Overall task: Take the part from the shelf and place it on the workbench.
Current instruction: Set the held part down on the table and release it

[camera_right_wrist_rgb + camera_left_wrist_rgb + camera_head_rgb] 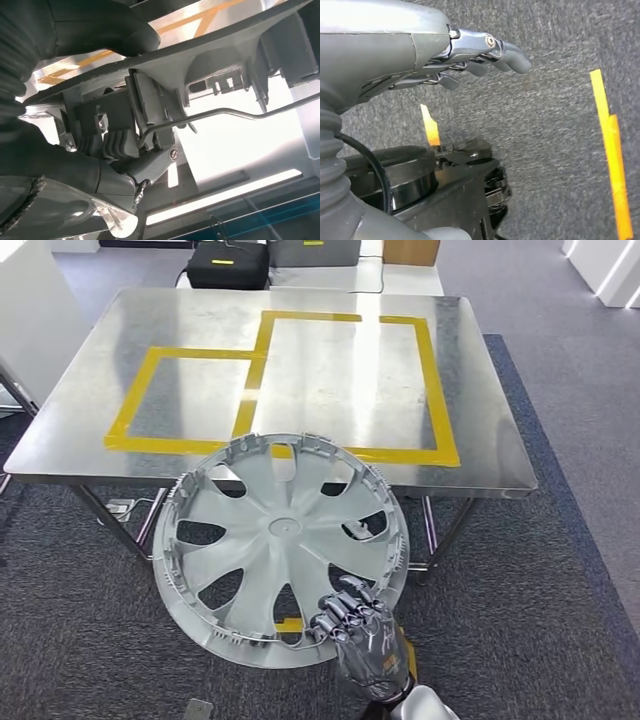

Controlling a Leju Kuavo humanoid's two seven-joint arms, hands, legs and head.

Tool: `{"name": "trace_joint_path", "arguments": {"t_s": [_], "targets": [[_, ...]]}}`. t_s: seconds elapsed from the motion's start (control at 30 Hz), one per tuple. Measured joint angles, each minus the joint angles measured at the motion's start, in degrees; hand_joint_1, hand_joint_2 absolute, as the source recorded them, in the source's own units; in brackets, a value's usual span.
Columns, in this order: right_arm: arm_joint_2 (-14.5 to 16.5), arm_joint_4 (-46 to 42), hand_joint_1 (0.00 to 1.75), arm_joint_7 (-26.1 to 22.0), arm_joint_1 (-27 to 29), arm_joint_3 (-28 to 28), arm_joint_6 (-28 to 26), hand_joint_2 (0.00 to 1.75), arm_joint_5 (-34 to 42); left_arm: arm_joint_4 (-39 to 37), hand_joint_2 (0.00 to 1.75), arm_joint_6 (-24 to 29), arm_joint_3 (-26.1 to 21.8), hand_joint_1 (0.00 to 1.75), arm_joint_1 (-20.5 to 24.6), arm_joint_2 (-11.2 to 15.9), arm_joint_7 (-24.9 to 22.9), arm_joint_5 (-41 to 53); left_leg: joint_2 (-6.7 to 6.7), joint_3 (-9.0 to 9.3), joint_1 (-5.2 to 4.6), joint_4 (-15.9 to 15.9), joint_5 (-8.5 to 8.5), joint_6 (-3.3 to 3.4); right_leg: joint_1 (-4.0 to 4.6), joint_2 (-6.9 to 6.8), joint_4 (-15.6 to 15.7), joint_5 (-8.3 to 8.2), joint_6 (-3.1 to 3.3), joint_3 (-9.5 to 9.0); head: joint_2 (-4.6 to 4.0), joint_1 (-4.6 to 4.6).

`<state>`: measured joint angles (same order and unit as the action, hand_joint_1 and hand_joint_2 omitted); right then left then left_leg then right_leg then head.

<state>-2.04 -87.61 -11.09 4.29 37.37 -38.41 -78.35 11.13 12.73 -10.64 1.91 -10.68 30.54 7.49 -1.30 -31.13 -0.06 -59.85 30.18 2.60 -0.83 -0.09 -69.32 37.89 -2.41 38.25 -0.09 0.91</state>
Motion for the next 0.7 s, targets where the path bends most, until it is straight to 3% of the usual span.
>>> {"name": "trace_joint_path", "arguments": {"t_s": [0.07, 0.1, 0.13, 0.2, 0.27, 0.33, 0.4, 0.43, 0.47, 0.5, 0.57, 0.6, 0.63, 0.7], "targets": [[0.1, -0.5, 1.75, -0.4, 0.8, -1.1, 0.0, 1.75, 0.7, 0.0, 1.75, 0.0, -0.4, 0.00, -0.1, -0.1, 0.0, 0.3, -0.24, 1.81, -0.16, 0.1, 1.59, -0.19, 0.38, 0.07, 5.8, -6.71, 0.64, -0.47, 0.00, 0.06], [0.3, -0.9, 1.75, -0.6, 1.2, -1.7, 0.0, 1.75, 1.0, 0.0, 1.75, 0.0, -0.6, 0.00, 0.0, -0.2, 0.0, 0.5, -0.34, 2.53, -0.23, 0.2, 2.36, -0.46, 0.58, 0.09, 7.6, -8.95, 0.95, -1.01, 0.00, 0.07], [0.4, -1.2, 1.75, -0.8, 1.5, -2.2, 0.0, 1.75, 1.4, 0.0, 1.75, 0.0, -0.8, 0.00, 0.0, -0.2, 0.0, 0.6, -0.42, 3.24, -0.27, 0.2, 2.83, -0.81, 0.74, 0.17, 8.7, -10.13, 1.27, -1.44, 0.00, 0.08], [0.9, -1.8, 1.75, -0.9, 1.8, -2.9, 0.0, 1.75, 1.9, 0.1, 1.75, 0.0, -1.1, 0.00, 0.1, -0.3, 0.1, 0.8, -0.49, 4.41, -0.31, -0.1, 3.03, -1.52, 0.77, 0.30, 9.2, -9.44, 1.87, -2.76, 0.00, 0.05], [1.3, -2.1, 1.75, -0.9, 2.0, -3.4, 0.0, 1.75, 2.1, 0.2, 1.75, 0.0, -1.3, 0.00, 0.2, -0.3, 0.2, 1.0, -0.12, 4.02, -0.28, -2.5, 2.75, -2.00, 0.52, 0.24, 9.8, -9.21, 2.47, -4.45, 0.00, 0.17], [1.9, -2.2, 1.75, -0.9, 2.3, -4.0, 0.0, 1.75, 2.1, 0.2, 1.75, 0.0, -1.6, 0.00, 0.3, -0.3, 0.2, 1.2, 0.39, 0.64, -0.09, -8.5, 4.07, -2.65, 0.29, 0.10, 10.4, -8.59, 2.85, -6.21, 0.00, 0.32], [2.3, -2.3, 1.75, -1.2, 2.8, -4.7, 0.0, 1.75, 2.1, 0.2, 1.75, 0.0, -1.8, 0.00, 0.3, -0.3, 0.2, 1.5, 0.56, -4.07, 0.22, -14.3, 7.26, -3.31, 0.18, 0.13, 10.7, -7.66, 2.99, -7.43, 0.00, 0.37], [2.5, -2.4, 1.75, -1.3, 3.0, -4.9, 0.0, 1.75, 2.1, 0.2, 1.75, 0.0, -2.0, 0.00, 0.2, -0.3, 0.2, 1.5, 0.58, -5.83, 0.36, -15.5, 8.43, -3.53, 0.12, 0.20, 10.7, -7.09, 2.93, -8.08, 0.00, 0.39], [2.6, -2.4, 1.75, -1.4, 3.1, -5.1, 0.0, 1.75, 2.1, 0.2, 1.75, 0.0, -2.1, 0.00, 0.1, -0.2, 0.2, 1.6, 0.60, -6.83, 0.47, -15.0, 8.53, -3.67, 0.05, 0.26, 10.7, -6.48, 2.80, -8.79, 0.00, 0.38], [2.8, -2.4, 1.75, -1.5, 3.2, -5.2, 0.0, 1.75, 2.1, 0.2, 1.75, 0.0, -2.2, 0.00, 0.1, -0.2, 0.2, 1.6, 0.64, -7.13, 0.55, -13.0, 7.24, -3.71, -0.03, 0.29, 10.7, -5.83, 2.61, -9.60, 0.00, 0.39], [3.1, -2.6, 1.75, -1.6, 3.5, -5.8, 0.0, 1.75, 2.7, 0.2, 1.75, 0.0, -2.4, 0.00, 0.0, -0.2, 0.2, 1.9, 0.95, -6.63, 0.55, -6.7, 1.24, -3.51, -0.10, 0.20, 10.7, -4.46, 2.14, -10.92, 0.00, 0.39], [3.3, -2.9, 1.75, -1.8, 3.7, -6.2, 0.0, 1.75, 3.1, 0.2, 1.75, 0.0, -2.6, 0.00, -0.1, -0.2, 0.2, 2.1, 1.16, -6.31, 0.47, -4.2, -0.98, -3.25, -0.05, 0.18, 10.8, -3.80, 1.82, -11.41, 0.00, 0.44], [3.5, -3.2, 1.75, -2.1, 3.8, -6.8, 0.0, 1.75, 3.5, 0.3, 1.75, 0.0, -2.7, 0.00, -0.2, -0.3, 0.2, 2.4, 1.34, -6.05, 0.38, -2.6, -2.55, -2.90, 0.04, 0.13, 11.0, -3.23, 1.44, -11.87, 0.00, 0.45], [4.0, -4.1, 1.75, -2.8, 4.1, -8.2, 0.0, 1.75, 4.2, 0.3, 1.75, -0.1, -3.1, 0.00, -0.2, -0.4, 0.2, 3.1, 1.30, -5.40, 0.30, -1.7, -2.66, -2.02, 0.16, 0.13, 10.8, -3.19, 0.52, -12.93, 0.00, 0.50]]}}
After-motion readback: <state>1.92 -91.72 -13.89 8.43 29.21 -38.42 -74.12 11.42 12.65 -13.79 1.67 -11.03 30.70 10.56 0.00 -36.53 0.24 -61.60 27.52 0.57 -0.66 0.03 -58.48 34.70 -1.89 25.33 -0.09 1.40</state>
